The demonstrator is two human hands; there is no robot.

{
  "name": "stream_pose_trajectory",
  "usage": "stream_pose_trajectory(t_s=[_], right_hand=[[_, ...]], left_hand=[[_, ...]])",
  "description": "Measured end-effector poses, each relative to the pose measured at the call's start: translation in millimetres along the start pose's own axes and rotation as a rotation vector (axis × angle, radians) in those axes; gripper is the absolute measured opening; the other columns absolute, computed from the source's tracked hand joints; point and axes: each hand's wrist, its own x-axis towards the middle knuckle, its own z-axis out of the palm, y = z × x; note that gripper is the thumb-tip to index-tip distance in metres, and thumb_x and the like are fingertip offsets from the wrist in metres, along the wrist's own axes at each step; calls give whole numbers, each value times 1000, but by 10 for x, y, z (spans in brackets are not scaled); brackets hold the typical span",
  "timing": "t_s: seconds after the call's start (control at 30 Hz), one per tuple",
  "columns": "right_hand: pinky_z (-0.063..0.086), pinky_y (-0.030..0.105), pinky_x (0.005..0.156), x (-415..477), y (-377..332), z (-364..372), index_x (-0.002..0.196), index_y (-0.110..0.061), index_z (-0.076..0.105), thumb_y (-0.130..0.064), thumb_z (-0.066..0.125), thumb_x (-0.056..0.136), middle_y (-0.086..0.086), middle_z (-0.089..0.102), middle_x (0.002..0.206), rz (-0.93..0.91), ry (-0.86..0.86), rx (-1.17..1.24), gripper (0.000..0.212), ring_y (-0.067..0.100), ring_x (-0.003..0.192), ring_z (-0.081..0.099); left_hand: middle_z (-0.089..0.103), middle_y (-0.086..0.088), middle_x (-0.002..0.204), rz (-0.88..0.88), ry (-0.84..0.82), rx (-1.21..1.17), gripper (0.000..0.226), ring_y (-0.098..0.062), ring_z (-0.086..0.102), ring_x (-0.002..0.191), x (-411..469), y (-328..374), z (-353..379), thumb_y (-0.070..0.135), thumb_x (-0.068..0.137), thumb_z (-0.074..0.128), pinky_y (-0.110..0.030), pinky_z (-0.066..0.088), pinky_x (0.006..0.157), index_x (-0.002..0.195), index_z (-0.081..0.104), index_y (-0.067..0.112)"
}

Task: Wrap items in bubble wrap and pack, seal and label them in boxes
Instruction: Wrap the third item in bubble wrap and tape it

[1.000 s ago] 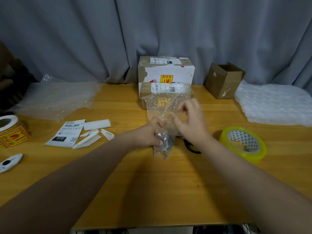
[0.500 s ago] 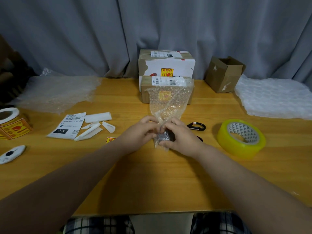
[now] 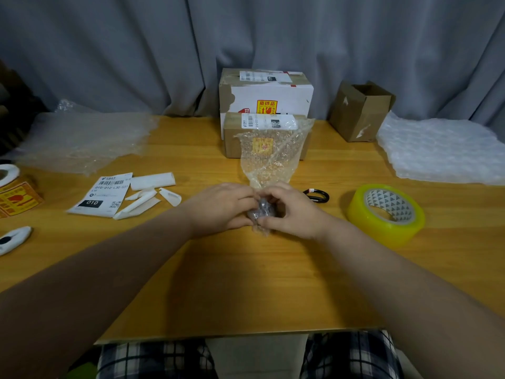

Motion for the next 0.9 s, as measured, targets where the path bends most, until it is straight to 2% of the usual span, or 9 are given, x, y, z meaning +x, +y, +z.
stream_pose_trajectory(t_s=[0.1,0.17,0.27,0.37,0.5,0.53,0.6,0.73,0.9], right_hand=[[43,28,98,-32,24,-54,131,-22,43,-14,73,75,-1,50,114,57,-61,156,64,15,107,51],[43,30,98,-81,48,-77,124,-24,42,-10,71,70,0,50,115,34,-90,178,63,15,110,50],[42,26,98,-127,70,-47,117,-24,47,-14,77,72,-6,51,117,-3,-61,46,54,9,110,49],[43,26,97,-114,60,11,118,-22,51,-26,77,78,-8,52,117,-9,14,-58,49,8,109,48],[35,13,75,-48,6,76,102,-13,61,-28,65,89,-8,55,94,-24,212,-125,20,9,89,47],[33,16,68,-37,-11,88,93,-10,60,-28,61,92,-6,54,85,-32,232,-131,18,11,81,46],[29,26,61,-33,-29,112,82,-8,53,-28,54,96,-3,49,73,-37,236,-116,25,13,69,42],[28,25,54,-3,-84,82,79,-13,48,-31,53,96,-7,43,67,19,202,-72,25,8,61,39],[30,31,59,71,-126,63,63,-17,49,-27,48,99,-1,45,65,170,178,47,37,12,63,42]], left_hand=[[67,-2,101,20,94,36,35,-20,63,93,11,7,55,38,91,44,-31,39,89,94,72,17],[70,-1,102,-26,150,-22,34,-18,64,93,-12,48,102,36,90,46,-31,42,88,93,74,17],[72,-3,102,-250,184,-286,38,-21,66,94,-33,134,147,39,88,47,-36,51,86,95,73,12],[71,-5,98,-463,216,-514,23,-21,64,90,2,187,144,28,92,56,-40,50,79,98,69,9],[68,-4,87,-633,256,-628,11,-17,61,83,110,218,78,20,93,57,-37,48,75,93,63,10],[67,-5,85,-669,261,-659,12,-18,61,82,135,210,70,19,94,56,-34,47,73,92,62,9],[67,-7,83,-731,248,-701,15,-21,62,80,183,189,39,19,95,54,-31,47,70,91,60,6],[66,-16,82,-801,219,-746,19,-31,62,79,271,160,-27,21,94,56,-37,47,65,89,60,2],[65,-16,75,-911,191,-876,24,-30,62,71,301,201,13,24,94,55,-47,53,75,83,61,4]])
